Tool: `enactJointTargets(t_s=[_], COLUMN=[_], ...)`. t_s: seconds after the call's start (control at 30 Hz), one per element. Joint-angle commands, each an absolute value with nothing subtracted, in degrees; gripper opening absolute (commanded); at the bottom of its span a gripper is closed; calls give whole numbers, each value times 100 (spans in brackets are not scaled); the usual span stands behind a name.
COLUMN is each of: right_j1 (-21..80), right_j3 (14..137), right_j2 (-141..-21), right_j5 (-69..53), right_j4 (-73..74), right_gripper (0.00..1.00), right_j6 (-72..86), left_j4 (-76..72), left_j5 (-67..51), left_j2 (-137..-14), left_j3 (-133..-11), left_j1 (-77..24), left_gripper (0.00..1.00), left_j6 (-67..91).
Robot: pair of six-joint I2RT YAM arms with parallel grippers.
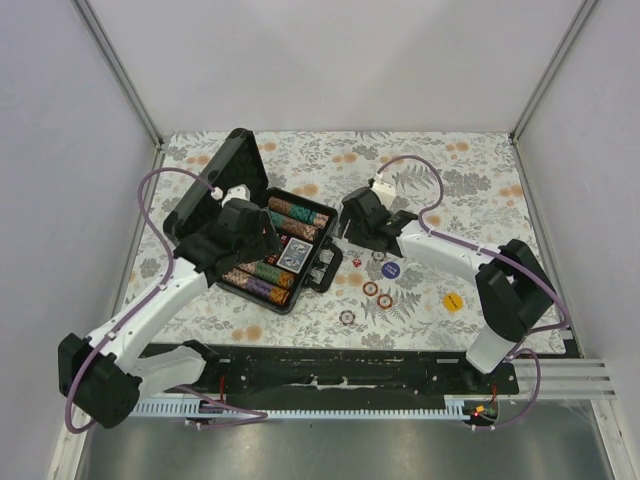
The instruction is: Pack up texas hold em set
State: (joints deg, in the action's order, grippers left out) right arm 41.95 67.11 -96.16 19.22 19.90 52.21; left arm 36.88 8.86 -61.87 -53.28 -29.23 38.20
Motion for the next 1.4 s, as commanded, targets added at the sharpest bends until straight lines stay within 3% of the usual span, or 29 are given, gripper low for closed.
enactJointTargets(t_s=[0.0,0.13,0.33,0.6,0.7,1.0,1.37], right_j1=[3982,3806,3665,3560,3525,3437,3375], right_j3=[6478,6241,6029,5985,5959,5889,5818], right_j2=[-9290,-9176,-9105,-9193,-9185,-9141,-9070], right_j5=[1688,1582,1424,1169,1125,1055,1011], right_j4=[1749,1723,1644,1652,1652,1661,1679], right_gripper=[77,76,69,50,48,47,46], right_j6=[5124,5133,5168,5159,5159,5177,5177], left_j4=[3445,3358,3024,2918,2918,2909,2786], left_j5=[2854,3506,4077,4517,4570,4500,4553], left_j2=[-6608,-7083,-7742,-8489,-8674,-9114,-9615], left_j3=[-5537,-5511,-5555,-5634,-5660,-5555,-5467], left_j1=[-3102,-3234,-3305,-3313,-3322,-3322,-3313], left_gripper=[76,74,62,53,49,47,31], left_j6=[4850,5124,5194,5581,5634,5845,5906])
